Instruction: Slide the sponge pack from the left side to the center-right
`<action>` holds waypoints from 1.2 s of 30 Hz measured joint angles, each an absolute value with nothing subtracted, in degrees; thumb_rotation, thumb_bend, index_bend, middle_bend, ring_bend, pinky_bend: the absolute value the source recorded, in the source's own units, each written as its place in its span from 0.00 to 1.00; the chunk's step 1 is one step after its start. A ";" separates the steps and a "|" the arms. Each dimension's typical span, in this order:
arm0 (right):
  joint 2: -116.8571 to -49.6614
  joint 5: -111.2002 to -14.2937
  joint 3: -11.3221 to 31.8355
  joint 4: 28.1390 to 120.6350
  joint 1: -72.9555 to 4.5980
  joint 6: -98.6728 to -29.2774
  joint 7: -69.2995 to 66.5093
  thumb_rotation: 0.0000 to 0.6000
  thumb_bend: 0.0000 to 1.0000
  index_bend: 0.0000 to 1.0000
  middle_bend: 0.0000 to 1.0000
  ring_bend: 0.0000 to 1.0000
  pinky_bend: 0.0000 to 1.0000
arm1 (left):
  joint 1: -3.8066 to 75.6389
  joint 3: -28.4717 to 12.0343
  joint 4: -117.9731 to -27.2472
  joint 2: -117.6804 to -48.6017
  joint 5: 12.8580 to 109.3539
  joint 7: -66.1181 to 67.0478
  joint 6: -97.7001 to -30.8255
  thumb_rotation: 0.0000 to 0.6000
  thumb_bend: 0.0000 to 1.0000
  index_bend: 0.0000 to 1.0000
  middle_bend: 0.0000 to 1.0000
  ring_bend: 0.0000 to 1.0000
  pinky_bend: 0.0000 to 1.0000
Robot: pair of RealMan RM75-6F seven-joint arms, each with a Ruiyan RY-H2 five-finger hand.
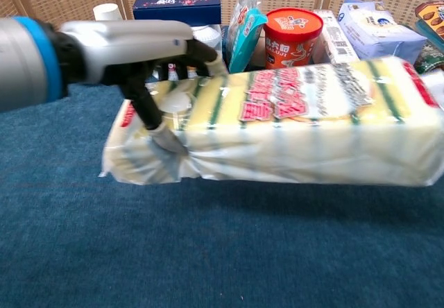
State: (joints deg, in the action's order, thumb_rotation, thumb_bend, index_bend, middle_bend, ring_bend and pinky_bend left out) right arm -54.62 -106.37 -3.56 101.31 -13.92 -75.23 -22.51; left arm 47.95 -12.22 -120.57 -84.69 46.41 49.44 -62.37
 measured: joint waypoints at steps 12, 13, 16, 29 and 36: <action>-52.32 -105.86 -4.36 103.65 -20.25 -68.75 -28.94 1.00 0.00 0.00 0.00 0.00 0.00 | 54.80 -14.30 -116.14 -93.26 38.57 52.94 -66.93 1.00 0.00 0.37 0.55 0.55 0.65; -52.58 -105.77 -4.23 103.55 -20.20 -68.91 -28.25 1.00 0.00 0.00 0.00 0.00 0.00 | 55.26 -14.55 -116.15 -93.47 37.63 53.08 -67.09 1.00 0.00 0.37 0.55 0.55 0.65; -55.19 -105.23 -3.18 102.21 -19.52 -70.87 -22.93 1.00 0.00 0.00 0.00 0.00 0.00 | 56.53 -15.51 -116.65 -93.53 34.16 53.73 -67.33 1.00 0.00 0.37 0.55 0.55 0.65; -64.00 -105.72 -1.00 94.45 -17.49 -77.98 -8.61 1.00 0.00 0.00 0.00 0.00 0.00 | 67.91 -23.56 -119.47 -90.99 14.36 59.41 -70.90 1.00 0.00 0.37 0.55 0.54 0.65; -64.10 -105.99 -1.09 94.50 -17.29 -78.71 -4.87 1.00 0.00 0.00 0.00 0.00 0.00 | 72.10 -25.53 -118.81 -90.22 9.66 60.48 -72.56 1.00 0.00 0.37 0.55 0.54 0.65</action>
State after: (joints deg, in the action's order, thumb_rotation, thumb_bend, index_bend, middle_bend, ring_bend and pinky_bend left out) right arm -64.10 -105.99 -1.09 94.50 -17.29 -78.71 -4.87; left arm 72.10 -25.53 -118.81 -90.22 9.66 60.48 -72.56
